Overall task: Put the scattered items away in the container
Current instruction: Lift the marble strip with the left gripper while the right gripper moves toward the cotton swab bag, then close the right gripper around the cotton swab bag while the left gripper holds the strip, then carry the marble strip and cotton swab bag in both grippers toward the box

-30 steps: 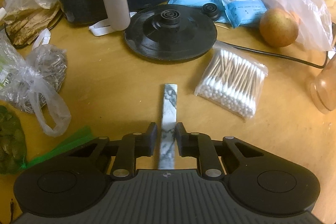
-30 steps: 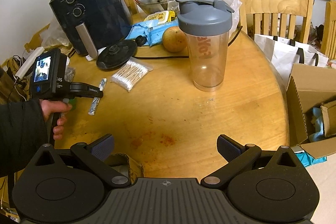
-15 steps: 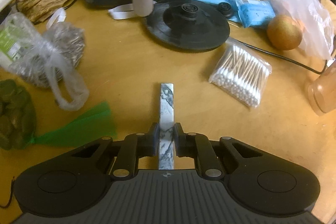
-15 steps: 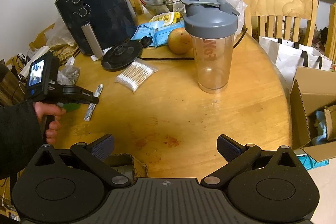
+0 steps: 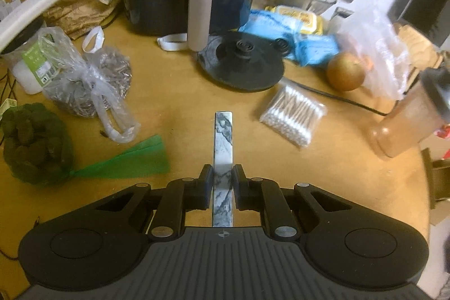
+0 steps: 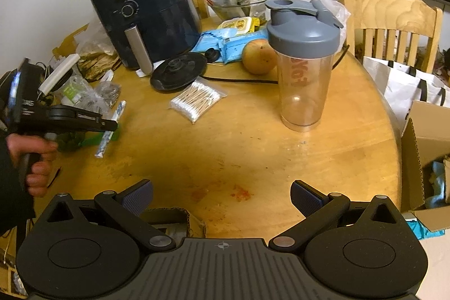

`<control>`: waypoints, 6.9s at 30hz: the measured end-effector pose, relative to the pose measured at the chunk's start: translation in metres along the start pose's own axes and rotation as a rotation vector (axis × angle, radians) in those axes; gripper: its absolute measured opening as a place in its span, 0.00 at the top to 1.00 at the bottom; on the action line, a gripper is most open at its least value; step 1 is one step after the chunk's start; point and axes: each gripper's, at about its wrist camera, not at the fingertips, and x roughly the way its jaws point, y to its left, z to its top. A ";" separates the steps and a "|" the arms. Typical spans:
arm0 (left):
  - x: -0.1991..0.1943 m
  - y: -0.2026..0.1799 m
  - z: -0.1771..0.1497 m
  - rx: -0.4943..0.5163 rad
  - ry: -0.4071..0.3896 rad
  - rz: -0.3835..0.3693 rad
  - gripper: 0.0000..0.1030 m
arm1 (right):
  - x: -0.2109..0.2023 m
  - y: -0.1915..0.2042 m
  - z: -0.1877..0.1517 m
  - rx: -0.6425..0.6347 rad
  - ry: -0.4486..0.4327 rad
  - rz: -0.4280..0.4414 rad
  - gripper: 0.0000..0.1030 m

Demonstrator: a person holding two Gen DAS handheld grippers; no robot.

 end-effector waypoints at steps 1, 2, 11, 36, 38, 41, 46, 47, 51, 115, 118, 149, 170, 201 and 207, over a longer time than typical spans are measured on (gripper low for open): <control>-0.004 0.001 -0.002 -0.008 -0.005 -0.012 0.85 | 0.000 0.000 0.000 -0.005 0.001 0.004 0.00; -0.010 0.002 -0.003 -0.020 -0.011 -0.027 0.85 | 0.001 0.000 -0.001 -0.010 0.004 0.007 0.00; -0.056 0.007 -0.018 -0.082 -0.053 -0.055 0.85 | 0.003 0.006 -0.002 -0.062 0.018 0.042 0.00; -0.130 -0.020 -0.081 -0.132 -0.092 -0.001 0.85 | -0.001 0.028 -0.004 -0.207 0.000 0.102 0.00; -0.132 -0.022 -0.083 -0.128 -0.098 0.005 0.85 | 0.000 0.031 -0.005 -0.226 -0.003 0.098 0.00; -0.135 -0.024 -0.086 -0.126 -0.102 0.011 0.85 | 0.000 0.036 -0.006 -0.255 -0.006 0.096 0.00; -0.136 -0.025 -0.088 -0.132 -0.101 0.014 0.85 | 0.002 0.039 -0.007 -0.262 0.002 0.107 0.00; -0.137 -0.025 -0.089 -0.134 -0.101 0.014 0.85 | 0.003 0.041 -0.007 -0.268 0.003 0.107 0.00; -0.137 -0.022 -0.091 -0.145 -0.098 0.016 0.85 | 0.007 0.043 -0.005 -0.285 0.008 0.108 0.00; -0.128 0.042 -0.096 -0.347 -0.031 0.098 0.85 | 0.249 0.066 0.126 -0.686 0.045 0.055 0.00; -0.129 0.043 -0.096 -0.355 -0.030 0.103 0.85 | 0.259 0.064 0.131 -0.704 0.072 0.086 0.00; -0.122 0.030 -0.092 -0.344 -0.030 0.104 0.85 | 0.238 0.067 0.122 -0.746 0.107 0.151 0.28; -0.119 0.003 -0.084 -0.268 -0.048 0.065 0.85 | 0.116 0.052 0.120 -0.527 -0.031 0.185 0.27; -0.149 -0.024 -0.075 -0.267 -0.155 0.087 0.85 | -0.019 0.059 0.047 -0.456 -0.061 0.052 0.27; -0.162 -0.030 -0.067 -0.268 -0.217 0.079 0.85 | -0.040 0.070 0.042 -0.494 -0.104 -0.003 0.27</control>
